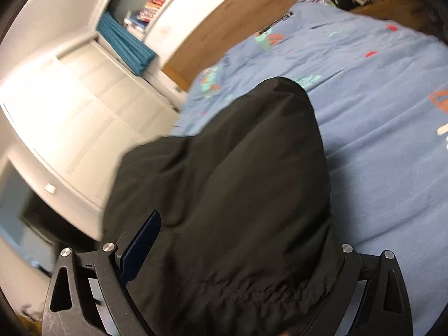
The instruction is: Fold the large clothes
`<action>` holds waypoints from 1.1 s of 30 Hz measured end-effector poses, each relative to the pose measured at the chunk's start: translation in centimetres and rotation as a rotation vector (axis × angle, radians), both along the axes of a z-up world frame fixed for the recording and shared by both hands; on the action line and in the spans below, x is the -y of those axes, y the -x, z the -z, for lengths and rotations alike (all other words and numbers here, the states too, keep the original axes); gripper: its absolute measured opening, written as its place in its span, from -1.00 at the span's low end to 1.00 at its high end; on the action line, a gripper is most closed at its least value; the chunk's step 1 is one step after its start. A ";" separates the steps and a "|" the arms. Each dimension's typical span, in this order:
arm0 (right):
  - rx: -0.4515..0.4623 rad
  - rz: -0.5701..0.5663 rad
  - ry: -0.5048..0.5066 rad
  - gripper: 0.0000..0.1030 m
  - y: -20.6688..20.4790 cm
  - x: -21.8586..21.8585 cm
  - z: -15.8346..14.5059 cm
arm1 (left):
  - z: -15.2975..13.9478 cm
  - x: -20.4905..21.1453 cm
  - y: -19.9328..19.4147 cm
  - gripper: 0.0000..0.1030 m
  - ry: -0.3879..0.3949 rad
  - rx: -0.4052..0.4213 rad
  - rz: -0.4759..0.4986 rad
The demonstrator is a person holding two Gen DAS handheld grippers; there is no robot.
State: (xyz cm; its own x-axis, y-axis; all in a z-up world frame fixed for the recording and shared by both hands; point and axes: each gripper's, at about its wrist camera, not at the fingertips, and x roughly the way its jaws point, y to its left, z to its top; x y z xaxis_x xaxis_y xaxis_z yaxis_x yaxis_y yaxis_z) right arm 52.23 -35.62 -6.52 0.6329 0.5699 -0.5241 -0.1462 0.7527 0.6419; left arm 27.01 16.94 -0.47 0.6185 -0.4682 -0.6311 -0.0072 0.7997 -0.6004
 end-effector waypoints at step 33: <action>0.044 0.028 -0.439 0.92 6.9 0.9 -1.1 | 1.0 2.4 -0.4 0.36 -0.021 0.015 0.003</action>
State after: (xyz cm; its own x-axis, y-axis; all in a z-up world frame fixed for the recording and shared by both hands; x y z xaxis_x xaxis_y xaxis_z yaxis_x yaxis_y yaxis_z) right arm 45.34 -36.55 -5.42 0.6674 0.7149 -0.2086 -0.1641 0.4144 0.8952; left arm 27.43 14.52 -1.50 0.6261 -0.4572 -0.6317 0.0042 0.8121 -0.5835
